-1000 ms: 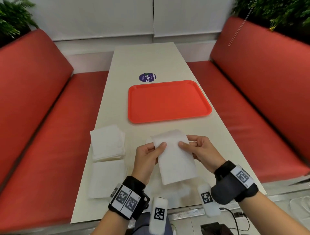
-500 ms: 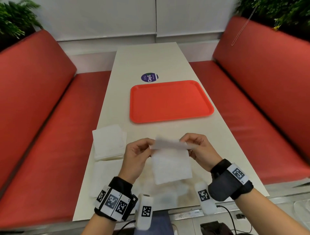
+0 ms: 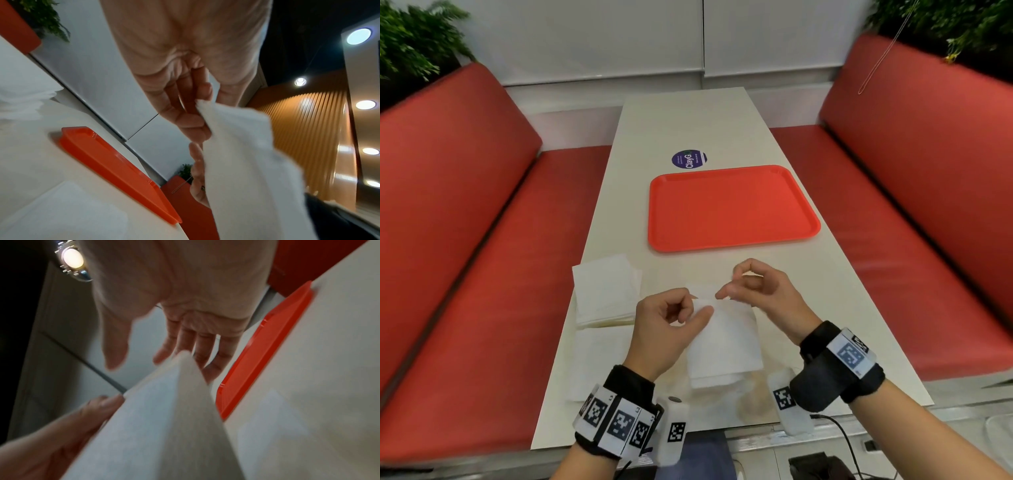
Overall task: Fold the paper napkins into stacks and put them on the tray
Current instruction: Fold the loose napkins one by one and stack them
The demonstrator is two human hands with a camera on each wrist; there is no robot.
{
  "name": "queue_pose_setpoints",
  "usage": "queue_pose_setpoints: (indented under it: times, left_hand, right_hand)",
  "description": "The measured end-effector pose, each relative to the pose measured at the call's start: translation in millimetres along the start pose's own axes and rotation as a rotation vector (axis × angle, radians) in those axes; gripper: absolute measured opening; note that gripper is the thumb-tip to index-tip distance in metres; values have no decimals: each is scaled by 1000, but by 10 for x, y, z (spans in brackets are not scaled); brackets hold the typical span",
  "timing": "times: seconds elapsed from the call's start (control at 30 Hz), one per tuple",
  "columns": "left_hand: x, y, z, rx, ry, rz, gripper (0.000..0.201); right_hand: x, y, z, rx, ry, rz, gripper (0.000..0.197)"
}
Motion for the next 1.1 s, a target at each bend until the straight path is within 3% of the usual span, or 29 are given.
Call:
queue_pose_setpoints:
  times: [0.07, 0.2, 0.4, 0.47, 0.57, 0.67, 0.77, 0.87, 0.97, 1.03, 1.1]
  left_hand:
    - [19, -10, -17, -45, -29, 12, 44]
    - [57, 32, -11, -61, -25, 6, 40]
    - [278, 240, 113, -66, 126, -111, 15]
    - [393, 387, 173, -74, 173, -163, 10]
    - [596, 703, 236, -121, 235, -243, 18]
    - [775, 986, 254, -273, 272, -228, 14]
    - [798, 1222, 218, -196, 251, -269, 14]
    - [704, 1415, 70, -4, 116, -332, 8]
    - [632, 1579, 41, 168, 34, -414, 32]
    - [609, 1615, 67, 163, 37, -444, 23]
    - [589, 1601, 139, 123, 62, -426, 9]
  right_hand:
    - [-30, -75, -38, 39, -1, 58, 27]
    - [-71, -197, -61, 77, 0, 133, 19]
    - [-109, -410, -101, 194, -1, 148, 10]
    - [-105, -506, -160, 246, -43, 213, 11]
    - [-81, -635, -255, 295, -99, 373, 15]
    - [-60, -792, -277, 364, -103, 485, 16]
    - [-84, -1007, -184, 318, -69, 457, 13]
    - [-154, -1216, 6, 159, 1, 373, 10]
    - [-225, -1346, 73, -28, 1, 366, 13]
    - [-273, -1381, 13, -86, -23, 335, 16]
    - [-326, -1389, -97, -73, -14, 305, 5]
Point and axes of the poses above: each hand's wrist, its own x-axis away from the middle knuckle, its own y-axis out of the back of the hand, z = x × y, the point moved 3 cm from there along -x, towards the middle knuckle, and after that the axes turned 5 degrees about y, right-handed, at the moved point
